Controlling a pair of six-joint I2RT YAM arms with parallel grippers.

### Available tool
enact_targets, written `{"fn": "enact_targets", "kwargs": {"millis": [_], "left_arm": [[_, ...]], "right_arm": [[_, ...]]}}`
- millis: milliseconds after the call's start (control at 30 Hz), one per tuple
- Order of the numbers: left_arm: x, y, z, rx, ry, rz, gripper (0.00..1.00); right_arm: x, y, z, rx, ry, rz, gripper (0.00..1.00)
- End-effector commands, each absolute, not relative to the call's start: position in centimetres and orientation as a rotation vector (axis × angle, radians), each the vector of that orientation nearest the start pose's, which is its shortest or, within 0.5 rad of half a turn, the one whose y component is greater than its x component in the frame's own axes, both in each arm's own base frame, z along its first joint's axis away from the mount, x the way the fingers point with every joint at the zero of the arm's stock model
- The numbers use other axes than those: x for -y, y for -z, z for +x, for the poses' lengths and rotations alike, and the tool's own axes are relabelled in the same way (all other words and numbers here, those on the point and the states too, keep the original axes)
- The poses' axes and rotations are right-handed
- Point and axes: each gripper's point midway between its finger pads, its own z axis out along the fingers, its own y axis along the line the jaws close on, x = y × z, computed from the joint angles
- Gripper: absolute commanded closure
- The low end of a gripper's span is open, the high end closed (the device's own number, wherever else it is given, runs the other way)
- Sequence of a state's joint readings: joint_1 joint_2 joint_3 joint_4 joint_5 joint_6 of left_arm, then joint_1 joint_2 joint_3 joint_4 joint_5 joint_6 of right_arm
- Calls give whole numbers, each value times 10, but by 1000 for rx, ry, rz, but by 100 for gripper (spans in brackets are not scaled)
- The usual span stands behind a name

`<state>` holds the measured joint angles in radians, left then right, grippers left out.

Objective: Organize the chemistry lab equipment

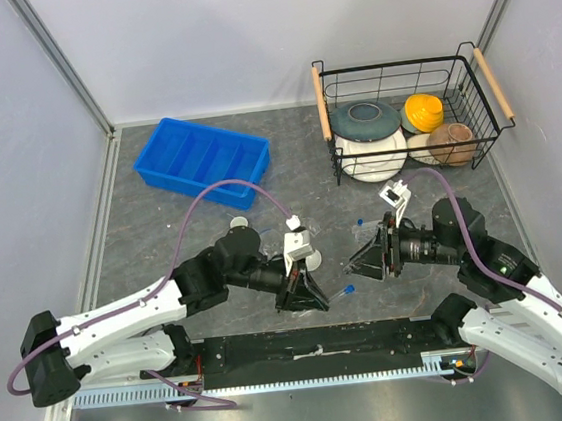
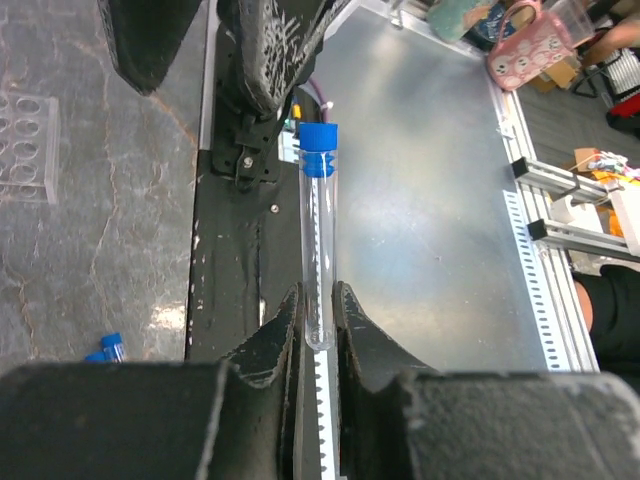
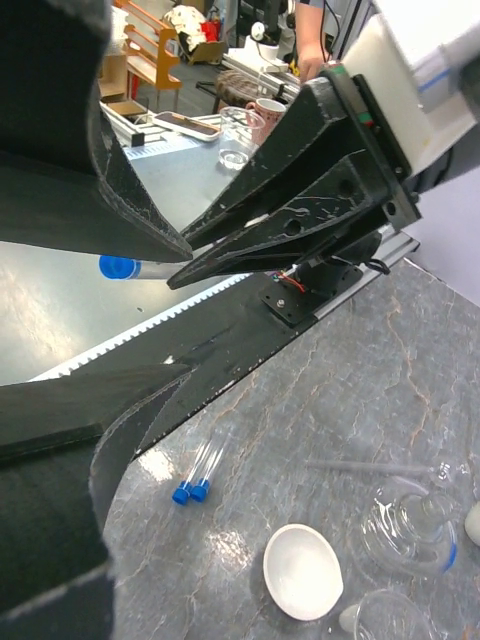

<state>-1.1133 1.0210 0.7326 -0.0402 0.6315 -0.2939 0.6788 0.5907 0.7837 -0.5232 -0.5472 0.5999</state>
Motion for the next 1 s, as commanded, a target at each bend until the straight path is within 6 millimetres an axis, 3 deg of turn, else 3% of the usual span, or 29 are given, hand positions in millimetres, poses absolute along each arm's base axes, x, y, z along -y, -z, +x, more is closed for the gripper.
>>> {"fn": "enact_targets", "kwargs": {"millis": [0, 500, 967], "left_arm": [[335, -249, 32, -1541, 1642, 1322, 98], [344, -250, 46, -1531, 1674, 1287, 98], [342, -252, 57, -1535, 1667, 1257, 98]], "right_arm": [[-228, -277, 92, -1994, -1416, -523, 47], [-229, -286, 83, -1943, -1490, -530, 47], [-227, -284, 79, -1932, -1511, -524, 54]]}}
